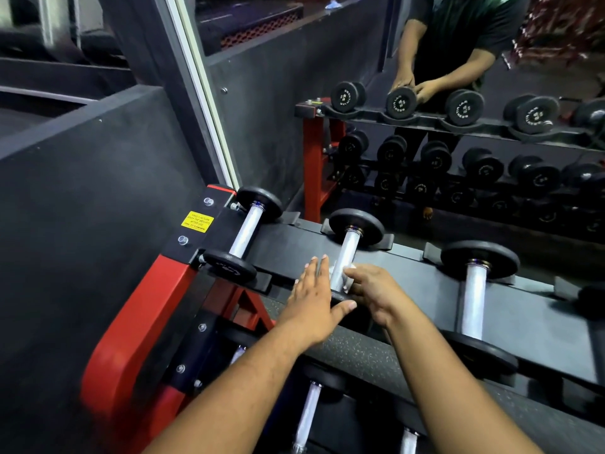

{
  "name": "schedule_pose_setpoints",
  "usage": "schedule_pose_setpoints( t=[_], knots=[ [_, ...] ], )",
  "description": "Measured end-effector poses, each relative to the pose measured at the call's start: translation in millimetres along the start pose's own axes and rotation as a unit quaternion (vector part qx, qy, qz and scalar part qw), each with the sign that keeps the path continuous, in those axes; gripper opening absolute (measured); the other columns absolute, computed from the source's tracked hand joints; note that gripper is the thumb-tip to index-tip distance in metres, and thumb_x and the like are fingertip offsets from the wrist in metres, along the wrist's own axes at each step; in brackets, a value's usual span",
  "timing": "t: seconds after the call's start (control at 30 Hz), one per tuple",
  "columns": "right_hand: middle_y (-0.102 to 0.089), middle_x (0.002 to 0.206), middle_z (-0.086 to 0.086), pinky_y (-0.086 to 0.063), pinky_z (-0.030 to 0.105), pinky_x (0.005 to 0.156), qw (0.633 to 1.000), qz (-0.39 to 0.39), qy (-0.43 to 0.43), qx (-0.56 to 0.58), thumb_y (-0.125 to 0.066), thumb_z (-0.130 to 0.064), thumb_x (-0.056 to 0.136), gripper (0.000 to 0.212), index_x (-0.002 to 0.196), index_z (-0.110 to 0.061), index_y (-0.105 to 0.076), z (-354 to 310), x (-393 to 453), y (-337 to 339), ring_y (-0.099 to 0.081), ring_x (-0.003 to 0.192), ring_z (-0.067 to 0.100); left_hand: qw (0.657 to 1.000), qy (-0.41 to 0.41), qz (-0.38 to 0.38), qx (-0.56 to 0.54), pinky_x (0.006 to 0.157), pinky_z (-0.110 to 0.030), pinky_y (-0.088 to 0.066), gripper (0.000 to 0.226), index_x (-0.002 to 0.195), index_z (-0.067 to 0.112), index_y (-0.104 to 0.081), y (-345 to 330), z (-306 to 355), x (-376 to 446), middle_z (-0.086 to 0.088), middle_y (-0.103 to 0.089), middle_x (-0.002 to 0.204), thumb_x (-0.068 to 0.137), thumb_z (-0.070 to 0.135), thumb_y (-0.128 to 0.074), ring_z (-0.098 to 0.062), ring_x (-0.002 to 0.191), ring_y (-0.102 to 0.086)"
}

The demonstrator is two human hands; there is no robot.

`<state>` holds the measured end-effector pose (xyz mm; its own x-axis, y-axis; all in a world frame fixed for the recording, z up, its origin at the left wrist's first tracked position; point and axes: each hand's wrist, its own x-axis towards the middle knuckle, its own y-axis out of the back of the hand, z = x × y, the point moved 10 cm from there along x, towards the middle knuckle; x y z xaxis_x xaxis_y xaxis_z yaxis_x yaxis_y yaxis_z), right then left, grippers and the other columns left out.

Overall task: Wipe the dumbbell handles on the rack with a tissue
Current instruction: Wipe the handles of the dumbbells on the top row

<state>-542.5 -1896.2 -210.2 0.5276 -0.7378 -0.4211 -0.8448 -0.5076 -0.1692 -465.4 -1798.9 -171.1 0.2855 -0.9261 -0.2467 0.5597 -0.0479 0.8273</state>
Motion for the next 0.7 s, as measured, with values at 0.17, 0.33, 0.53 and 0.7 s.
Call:
schedule_pose_setpoints(
  t=[0.17,0.33,0.53,0.7],
  knots=[
    [-0.068,0.092,0.017,-0.048,0.044,0.072,0.911,0.129,0.184,-0.346,-0.047,-0.016,0.094,0.026,0.117,-0.015,-0.059,-49.6,3.1,6.7,-0.062,0.083,0.03,1.0,-0.008,0.002,0.001,0.124,-0.039,0.005,0.099,0.156,0.024,0.026,-0.7,-0.3,1.3,0.001,0.029,0.165,0.098,0.061,-0.045,-0.015,0.152,0.023],
    [-0.037,0.157,0.007,-0.042,0.038,0.105,0.796,0.019,0.22,-0.564,-0.033,-0.024,0.107,0.052,0.157,-0.025,-0.02,-34.4,-22.4,-2.5,-0.044,0.139,0.026,1.0,-0.015,0.006,-0.003,0.125,-0.04,0.005,0.099,0.156,0.024,0.026,-2.4,-3.0,3.1,0.0,0.029,0.165,0.098,0.062,-0.045,-0.014,0.152,0.024],
    [0.01,0.167,0.002,-0.014,0.049,0.122,0.537,0.032,0.298,-0.789,-0.037,-0.016,0.1,0.075,0.159,-0.016,0.008,-56.8,-8.1,-14.7,0.006,0.154,0.019,1.0,-0.012,0.008,-0.004,0.123,-0.039,0.006,0.099,0.156,0.024,0.026,-0.5,0.0,1.2,0.002,0.029,0.164,0.098,0.061,-0.045,-0.014,0.152,0.024],
    [-0.044,0.154,0.006,-0.036,0.047,0.111,0.478,-0.048,0.337,-0.81,-0.048,-0.024,0.092,0.055,0.146,-0.015,-0.047,-44.7,-9.8,-39.9,-0.038,0.144,0.023,1.0,-0.009,0.005,0.005,0.126,-0.039,0.005,0.099,0.157,0.021,0.025,-0.4,-1.4,2.6,-0.001,0.028,0.165,0.099,0.061,-0.045,-0.015,0.152,0.022]
  ],
)
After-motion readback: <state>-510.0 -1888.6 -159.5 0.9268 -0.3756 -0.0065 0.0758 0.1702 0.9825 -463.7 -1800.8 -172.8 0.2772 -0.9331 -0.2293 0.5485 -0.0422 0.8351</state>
